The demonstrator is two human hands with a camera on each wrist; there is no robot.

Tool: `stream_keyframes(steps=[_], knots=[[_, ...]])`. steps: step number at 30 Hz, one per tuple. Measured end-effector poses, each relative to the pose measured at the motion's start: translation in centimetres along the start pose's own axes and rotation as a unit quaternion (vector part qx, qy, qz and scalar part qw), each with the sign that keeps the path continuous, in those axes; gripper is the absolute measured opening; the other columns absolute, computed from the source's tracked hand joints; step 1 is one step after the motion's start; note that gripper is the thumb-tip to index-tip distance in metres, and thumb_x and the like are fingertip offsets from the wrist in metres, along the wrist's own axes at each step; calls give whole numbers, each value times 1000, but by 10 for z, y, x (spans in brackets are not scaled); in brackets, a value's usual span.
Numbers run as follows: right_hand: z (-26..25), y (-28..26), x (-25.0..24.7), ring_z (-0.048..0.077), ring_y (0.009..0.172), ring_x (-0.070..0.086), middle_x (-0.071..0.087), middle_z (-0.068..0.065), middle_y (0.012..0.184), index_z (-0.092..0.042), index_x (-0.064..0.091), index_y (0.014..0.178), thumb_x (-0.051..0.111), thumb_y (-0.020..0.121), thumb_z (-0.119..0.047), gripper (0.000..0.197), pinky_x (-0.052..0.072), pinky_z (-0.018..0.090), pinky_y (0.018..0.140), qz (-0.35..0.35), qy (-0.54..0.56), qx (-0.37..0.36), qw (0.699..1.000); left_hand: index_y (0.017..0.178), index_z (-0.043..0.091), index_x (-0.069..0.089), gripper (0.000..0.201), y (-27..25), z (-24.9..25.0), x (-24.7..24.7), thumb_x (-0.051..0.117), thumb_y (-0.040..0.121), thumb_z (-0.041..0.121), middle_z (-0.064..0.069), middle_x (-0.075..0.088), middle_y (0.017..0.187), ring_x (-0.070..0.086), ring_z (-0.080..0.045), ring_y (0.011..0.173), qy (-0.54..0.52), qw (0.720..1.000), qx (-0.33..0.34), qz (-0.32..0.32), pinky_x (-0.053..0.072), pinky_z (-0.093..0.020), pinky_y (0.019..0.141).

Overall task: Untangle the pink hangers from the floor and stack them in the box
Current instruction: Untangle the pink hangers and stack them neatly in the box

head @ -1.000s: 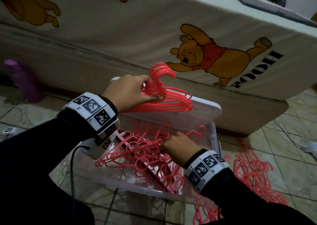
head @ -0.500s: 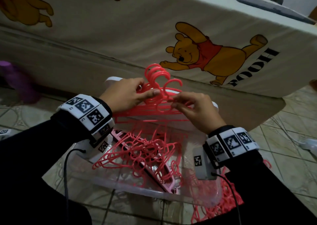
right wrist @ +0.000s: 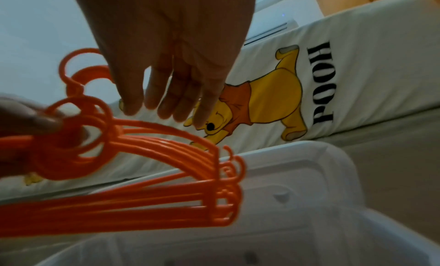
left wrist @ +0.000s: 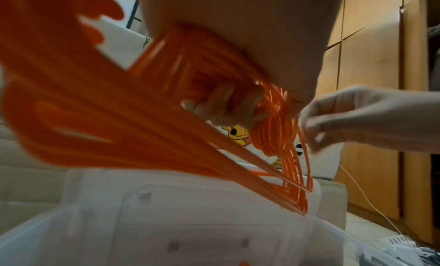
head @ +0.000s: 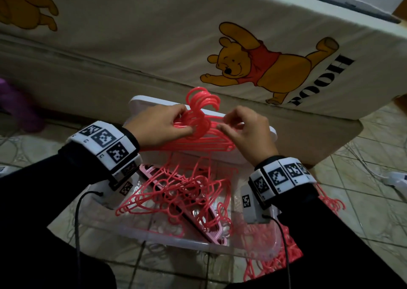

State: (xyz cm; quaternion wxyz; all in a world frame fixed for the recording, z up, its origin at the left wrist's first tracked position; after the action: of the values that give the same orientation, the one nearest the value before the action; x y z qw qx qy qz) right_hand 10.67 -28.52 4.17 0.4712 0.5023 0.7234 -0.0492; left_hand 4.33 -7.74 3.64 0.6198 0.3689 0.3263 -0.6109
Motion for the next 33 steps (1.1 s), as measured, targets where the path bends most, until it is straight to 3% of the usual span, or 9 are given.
stream_keyframes(steps=[3, 5, 8, 12, 14, 18, 22, 29, 33], knots=[[23, -2, 6, 9, 70, 58, 59, -9, 72, -23, 59, 75, 69, 83, -21, 13, 44, 24, 64, -127, -107, 39, 985, 90, 29, 56, 37, 1, -3, -3, 58, 75, 63, 12, 57, 76, 58, -14, 79, 4, 999, 9, 53, 41, -29, 70], [38, -9, 18, 21, 82, 63, 65, 0, 83, -20, 63, 81, 64, 84, -20, 3, 45, 27, 68, -234, -190, 70, 951, 88, 24, 60, 37, 2, -4, -5, 65, 73, 58, 12, 54, 72, 56, -12, 76, 9, 996, 13, 83, 38, -26, 70], [54, -25, 46, 29, 93, 64, 68, 11, 99, -15, 68, 96, 57, 85, -17, 15, 45, 30, 74, -344, -252, 104, 899, 95, 18, 67, 48, 4, -5, -6, 69, 67, 58, 10, 55, 72, 54, -12, 75, 1, 996, -3, 91, 42, -27, 72], [54, -49, 88, 32, 101, 64, 66, 14, 110, -17, 65, 111, 51, 88, -15, 27, 48, 35, 81, -442, -265, 58, 855, 85, 22, 67, 63, 4, -4, -9, 49, 51, 73, 17, 58, 69, 59, -11, 73, -31, 995, -26, 87, 47, -27, 74], [50, -62, 105, 33, 105, 62, 63, 14, 117, -20, 57, 124, 48, 90, -16, 35, 47, 36, 82, -480, -256, 30, 839, 84, 23, 68, 61, 4, -5, -8, 51, 52, 72, 17, 59, 69, 60, -11, 74, -36, 995, -32, 85, 47, -27, 73], [47, -82, 129, 36, 108, 60, 56, 19, 127, -10, 42, 134, 44, 96, -13, 39, 47, 40, 82, -510, -266, -17, 818, 82, 27, 63, 43, 2, -5, -8, 57, 63, 65, 11, 61, 73, 62, -15, 80, -10, 997, -21, 73, 49, -33, 78], [40, -82, 135, 34, 107, 60, 59, 17, 122, -9, 52, 126, 44, 97, -28, 36, 48, 41, 83, -503, -276, -42, 818, 88, 26, 65, 45, 2, -7, -11, 51, 63, 61, 9, 65, 80, 62, -15, 83, 0, 997, -33, 70, 51, -36, 80], [19, -35, 99, 32, 99, 63, 66, 13, 106, -14, 67, 104, 52, 88, -29, 26, 49, 37, 76, -406, -298, -52, 862, 102, 30, 65, 58, 2, -5, -16, 49, 63, 71, 6, 70, 95, 64, -16, 94, 3, 994, -71, 85, 49, -37, 88], [5, -20, 64, 29, 102, 59, 60, 9, 107, -16, 68, 104, 55, 89, -30, 24, 45, 33, 74, -367, -274, -66, 887, 107, 27, 66, 55, 3, -6, -20, 64, 70, 68, 2, 71, 101, 64, -19, 98, -33, 991, -74, 110, 49, -40, 89]])
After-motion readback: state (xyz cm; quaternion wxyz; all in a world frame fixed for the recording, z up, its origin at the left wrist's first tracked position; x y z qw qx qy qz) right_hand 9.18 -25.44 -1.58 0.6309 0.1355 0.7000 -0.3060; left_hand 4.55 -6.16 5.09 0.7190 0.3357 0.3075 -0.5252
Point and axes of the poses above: each hand's wrist, its own y-axis towards the middle knuckle, its own x-axis out of the palm, z = x × y, the point moved 2 cm from there along y, towards the middle knuckle
